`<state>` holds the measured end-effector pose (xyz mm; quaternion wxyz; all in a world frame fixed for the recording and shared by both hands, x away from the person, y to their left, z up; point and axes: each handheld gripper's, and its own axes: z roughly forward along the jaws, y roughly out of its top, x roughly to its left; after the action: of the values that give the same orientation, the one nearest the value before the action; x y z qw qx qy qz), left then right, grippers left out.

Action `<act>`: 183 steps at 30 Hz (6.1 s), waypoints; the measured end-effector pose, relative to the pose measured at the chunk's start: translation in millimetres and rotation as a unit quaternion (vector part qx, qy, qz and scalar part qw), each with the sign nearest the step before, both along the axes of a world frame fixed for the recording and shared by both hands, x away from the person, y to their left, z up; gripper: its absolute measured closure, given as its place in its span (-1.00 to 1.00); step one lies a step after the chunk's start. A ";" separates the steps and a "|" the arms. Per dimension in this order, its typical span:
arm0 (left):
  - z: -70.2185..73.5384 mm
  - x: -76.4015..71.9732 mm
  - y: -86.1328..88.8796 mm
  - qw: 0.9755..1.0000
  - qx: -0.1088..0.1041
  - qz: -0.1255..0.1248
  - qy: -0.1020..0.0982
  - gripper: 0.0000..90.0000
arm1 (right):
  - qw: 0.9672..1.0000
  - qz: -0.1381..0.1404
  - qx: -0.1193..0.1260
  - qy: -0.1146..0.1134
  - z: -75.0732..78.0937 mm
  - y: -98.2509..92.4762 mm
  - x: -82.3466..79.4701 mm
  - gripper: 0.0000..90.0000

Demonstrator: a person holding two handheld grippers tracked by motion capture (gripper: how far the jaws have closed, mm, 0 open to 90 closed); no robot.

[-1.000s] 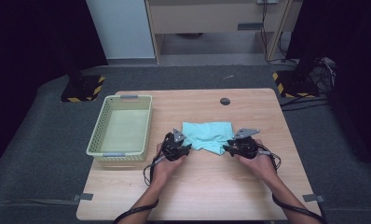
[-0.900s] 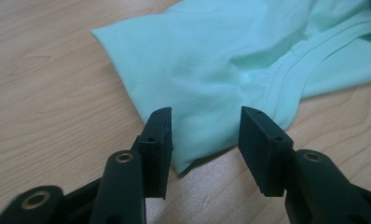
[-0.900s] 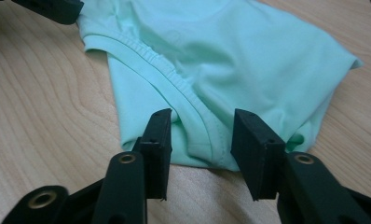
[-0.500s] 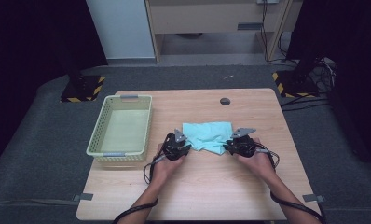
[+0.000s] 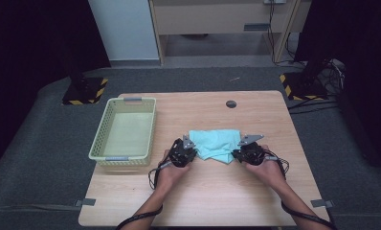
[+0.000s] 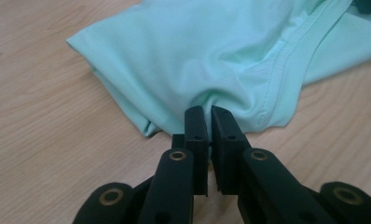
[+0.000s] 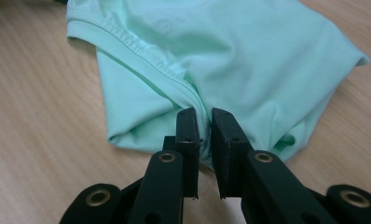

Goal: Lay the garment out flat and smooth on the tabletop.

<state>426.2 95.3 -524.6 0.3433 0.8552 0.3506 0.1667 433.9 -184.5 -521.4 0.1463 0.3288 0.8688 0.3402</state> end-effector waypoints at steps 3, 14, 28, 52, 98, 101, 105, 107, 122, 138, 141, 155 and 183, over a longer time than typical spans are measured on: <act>0.9 -6.8 -2.7 1.000 0.004 -0.012 0.002 0.90 | 1.000 0.006 -0.003 0.003 0.8 -2.4 -10.0 0.81; 5.1 -36.5 -12.6 0.998 0.024 -0.049 0.012 0.91 | 1.000 0.013 0.004 0.021 3.0 -14.7 -44.2 0.84; 7.9 -67.5 -15.6 0.997 0.033 -0.073 0.021 0.91 | 0.999 0.028 -0.002 0.031 5.5 -19.1 -75.9 0.84; 15.1 -87.3 -13.7 0.994 0.031 -0.100 0.032 0.91 | 0.999 0.039 0.015 0.030 13.5 -18.1 -96.7 0.87; 103.0 -24.3 -5.2 0.998 -0.058 -0.031 0.001 0.92 | 0.999 0.018 0.025 -0.040 107.1 -15.8 -50.1 0.90; 105.9 -14.7 -7.7 0.998 -0.054 -0.023 0.002 0.92 | 0.999 0.012 0.022 -0.041 110.7 -15.7 -39.7 0.90; 105.6 -1.6 -9.3 0.999 -0.051 -0.011 0.010 0.92 | 0.999 0.004 0.015 -0.037 111.8 -16.5 -25.3 0.90; 103.7 5.5 -9.4 0.999 -0.048 -0.003 0.014 0.92 | 0.999 -0.001 0.014 -0.034 110.5 -17.1 -17.6 0.90; 80.9 60.3 -12.5 0.996 -0.040 0.050 0.063 0.92 | 1.000 -0.028 -0.009 -0.006 97.1 -7.3 44.4 0.90; 64.4 102.6 -13.1 0.991 -0.042 0.117 0.041 0.25 | 0.994 -0.104 -0.035 0.007 69.5 -5.4 108.9 0.29; 63.4 97.3 -16.3 0.992 -0.039 0.110 0.039 0.17 | 0.993 -0.111 -0.029 0.012 66.6 -11.7 107.1 0.24; 50.4 66.0 -53.4 0.996 -0.039 0.070 0.039 0.08 | 0.994 -0.103 -0.026 0.027 54.3 -25.6 74.1 0.41; 16.9 55.0 -118.9 0.997 -0.041 0.025 0.052 0.25 | 0.994 -0.096 0.010 0.047 29.0 -38.2 40.5 0.80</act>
<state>481.2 -23.5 -507.7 0.3552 0.8391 0.3956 0.1156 474.4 -222.6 -492.3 0.1340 0.4277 0.8357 0.3172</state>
